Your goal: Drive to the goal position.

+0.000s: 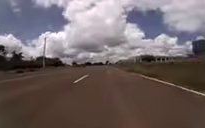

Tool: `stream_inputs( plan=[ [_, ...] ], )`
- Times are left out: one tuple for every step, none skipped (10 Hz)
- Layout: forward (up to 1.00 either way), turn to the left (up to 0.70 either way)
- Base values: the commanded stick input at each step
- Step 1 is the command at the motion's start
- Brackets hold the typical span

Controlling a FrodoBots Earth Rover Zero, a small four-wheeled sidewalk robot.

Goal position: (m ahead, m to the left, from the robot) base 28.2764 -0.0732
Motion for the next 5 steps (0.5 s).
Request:
stream_inputs(
  plan=[
    [1.0, 0.0],
    [1.0, 0.0],
    [1.0, 0.0],
    [1.0, 0.0],
    [1.0, 0.0]
  ],
)
